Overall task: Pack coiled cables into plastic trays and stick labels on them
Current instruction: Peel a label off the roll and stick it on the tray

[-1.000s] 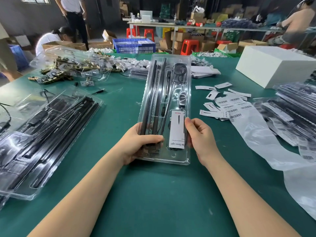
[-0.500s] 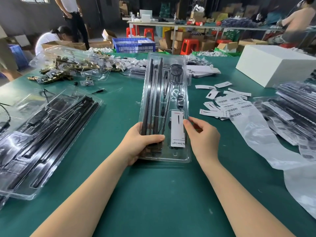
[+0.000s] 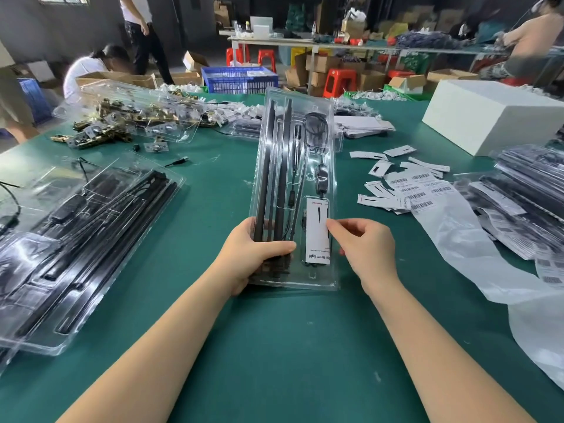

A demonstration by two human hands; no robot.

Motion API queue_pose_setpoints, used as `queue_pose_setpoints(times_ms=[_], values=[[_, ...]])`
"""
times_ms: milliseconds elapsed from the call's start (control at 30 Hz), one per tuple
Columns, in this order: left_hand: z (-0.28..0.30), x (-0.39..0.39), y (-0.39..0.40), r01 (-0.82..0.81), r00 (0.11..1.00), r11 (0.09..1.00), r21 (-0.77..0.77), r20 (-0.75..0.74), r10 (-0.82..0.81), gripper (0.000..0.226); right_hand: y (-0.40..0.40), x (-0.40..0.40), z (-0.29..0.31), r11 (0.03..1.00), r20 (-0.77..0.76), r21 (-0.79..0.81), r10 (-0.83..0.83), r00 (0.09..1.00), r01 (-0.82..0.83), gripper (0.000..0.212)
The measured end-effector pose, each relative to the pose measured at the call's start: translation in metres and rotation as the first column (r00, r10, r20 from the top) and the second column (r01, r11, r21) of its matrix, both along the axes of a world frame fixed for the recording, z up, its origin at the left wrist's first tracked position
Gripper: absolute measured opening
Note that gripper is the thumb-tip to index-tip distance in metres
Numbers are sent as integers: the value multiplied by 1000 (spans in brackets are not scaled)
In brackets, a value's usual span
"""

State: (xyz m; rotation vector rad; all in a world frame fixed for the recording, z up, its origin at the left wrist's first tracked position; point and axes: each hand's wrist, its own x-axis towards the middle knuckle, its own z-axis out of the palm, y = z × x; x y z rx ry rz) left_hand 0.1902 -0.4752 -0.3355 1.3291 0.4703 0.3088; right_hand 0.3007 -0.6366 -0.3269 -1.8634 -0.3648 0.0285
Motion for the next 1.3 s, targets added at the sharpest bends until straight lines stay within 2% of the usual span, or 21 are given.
queue_pose_setpoints(times_ms=[300, 467, 533, 600, 733, 833, 933, 1033, 1100, 1200, 1300], values=[[0, 0, -1, 3, 1000, 1000, 12, 7, -3, 44, -2, 10, 3, 985, -300, -45, 148, 942, -169, 18], [-1, 0, 1, 4, 1000, 1000, 17, 0, -4, 46, -3, 11, 1, 978, -270, -80, 164, 949, -192, 25], [-1, 0, 2, 8, 1000, 1000, 19, -3, -8, 46, -3, 12, -2, 974, -212, -124, 162, 964, -191, 33], [-1, 1, 1, 6, 1000, 1000, 19, -4, -6, 45, -1, 10, -5, 976, -150, -145, 142, 978, -164, 32], [0, 1, 2, -8, 1000, 1000, -5, -3, 8, 48, 7, 2, -13, 999, -98, 34, 43, 994, -40, 12], [3, -1, 4, 12, 1000, 999, -42, -13, -12, 58, 12, 3, -13, 984, -235, 178, 63, 970, -20, 17], [6, -3, 3, 41, 999, 998, -48, -33, -42, 65, 13, 4, -12, 978, -254, 182, 142, 957, -97, 23], [11, -6, 2, 79, 996, 995, -67, -25, -81, 60, 13, 1, -14, 975, -177, 156, 186, 967, -159, 44], [12, -7, 2, 103, 994, 993, -57, -18, -104, 49, 12, 2, -12, 972, -156, 149, 202, 967, -180, 49], [13, -7, 2, 120, 993, 991, -54, -18, -121, 36, 9, 4, -10, 957, -189, 198, 250, 950, -213, 44], [15, -8, 1, 136, 990, 990, -40, -20, -137, 39, 9, 3, -10, 923, -211, 298, 312, 926, -243, 41]])
